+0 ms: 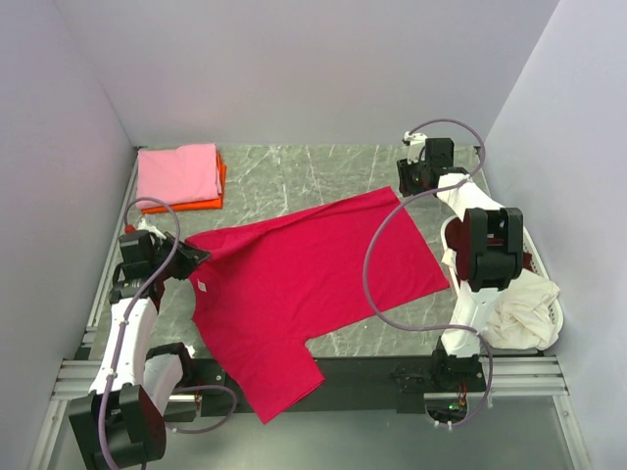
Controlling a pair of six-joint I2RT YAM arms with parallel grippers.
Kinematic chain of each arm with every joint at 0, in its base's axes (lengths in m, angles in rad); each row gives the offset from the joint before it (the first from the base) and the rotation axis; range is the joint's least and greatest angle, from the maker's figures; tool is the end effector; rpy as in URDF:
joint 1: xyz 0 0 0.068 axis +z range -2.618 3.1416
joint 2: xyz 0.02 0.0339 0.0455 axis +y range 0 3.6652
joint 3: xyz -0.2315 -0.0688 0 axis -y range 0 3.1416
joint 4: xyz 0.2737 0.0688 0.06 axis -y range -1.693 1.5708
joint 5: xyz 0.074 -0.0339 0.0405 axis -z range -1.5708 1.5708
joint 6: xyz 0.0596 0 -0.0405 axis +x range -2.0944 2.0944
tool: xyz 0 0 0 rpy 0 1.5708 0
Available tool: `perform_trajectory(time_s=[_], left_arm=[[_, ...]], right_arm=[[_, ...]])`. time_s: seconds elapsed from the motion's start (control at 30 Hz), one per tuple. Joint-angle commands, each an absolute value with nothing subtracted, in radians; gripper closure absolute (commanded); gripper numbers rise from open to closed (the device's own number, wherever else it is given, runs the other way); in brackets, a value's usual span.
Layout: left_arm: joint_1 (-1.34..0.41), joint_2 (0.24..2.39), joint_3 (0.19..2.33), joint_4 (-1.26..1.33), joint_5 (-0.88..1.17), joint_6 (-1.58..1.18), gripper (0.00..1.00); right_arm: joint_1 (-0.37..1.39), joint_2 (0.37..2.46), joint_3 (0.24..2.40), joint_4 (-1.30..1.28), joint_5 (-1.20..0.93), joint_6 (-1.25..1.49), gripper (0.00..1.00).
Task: Fold and stack the t-shirts
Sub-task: Fold the tshirt
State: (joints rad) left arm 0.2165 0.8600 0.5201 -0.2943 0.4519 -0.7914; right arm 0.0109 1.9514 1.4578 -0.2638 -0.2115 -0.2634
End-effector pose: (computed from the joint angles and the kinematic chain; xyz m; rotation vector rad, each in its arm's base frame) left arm 0.2496 0.0282 0.1786 -0.8522 2.0839 -0.8137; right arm 0.4714 0.0177 0.1607 -0.4200 2.2717 0.1179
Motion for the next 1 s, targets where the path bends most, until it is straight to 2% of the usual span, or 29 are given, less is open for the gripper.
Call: perform_trajectory(time_s=[0.0,0.4,0.43,0.47,0.53,0.6,0.63,0.73,0.8,0.83,0.9,0.93,0.97], left_arm=[[0.218,0.818,0.514,-0.328,0.476,-0.792,0.99],[0.201,0.822,0.512,-0.442,0.483,-0.790,0.99],[0.193,0.828,0.515,-0.449,0.480,-0.787,0.93],[0.187,0.844,0.521,-0.475,0.477,-0.781,0.83],[0.186,0.856,0.554,-0.497,0.494,-0.741,0.55],[0.187,0.851,0.612,-0.520,0.503,-0.712,0.45],[0.187,0.844,0.630,-0.520,0.508,-0.687,0.35],[0.184,0.836,0.692,-0.483,0.503,-0.654,0.23],[0.183,0.926,0.738,-0.480,0.503,-0.615,0.24],[0.181,0.974,0.753,-0.480,0.518,-0.570,0.30],[0.173,1.127,0.799,-0.477,0.512,-0.529,0.37],[0.172,1.176,0.814,-0.465,0.514,-0.499,0.44],[0.154,1.265,0.849,-0.460,0.494,-0.483,0.45]], right_arm=[[0.006,1.890,1.456,-0.249,-0.232,-0.264,0.52],[0.005,1.855,1.448,-0.264,-0.268,-0.258,0.51],[0.005,1.853,1.447,-0.262,-0.271,-0.258,0.51],[0.005,1.848,1.447,-0.265,-0.279,-0.256,0.51],[0.005,1.842,1.443,-0.268,-0.287,-0.253,0.51],[0.006,1.829,1.434,-0.267,-0.296,-0.253,0.51],[0.005,1.824,1.431,-0.270,-0.298,-0.253,0.51],[0.005,1.807,1.425,-0.279,-0.311,-0.262,0.51],[0.005,1.801,1.431,-0.291,-0.339,-0.271,0.51],[0.005,1.799,1.436,-0.311,-0.360,-0.284,0.51],[0.005,1.796,1.443,-0.333,-0.405,-0.296,0.50],[0.006,1.793,1.443,-0.347,-0.443,-0.301,0.50],[0.005,1.784,1.437,-0.353,-0.459,-0.310,0.49]])
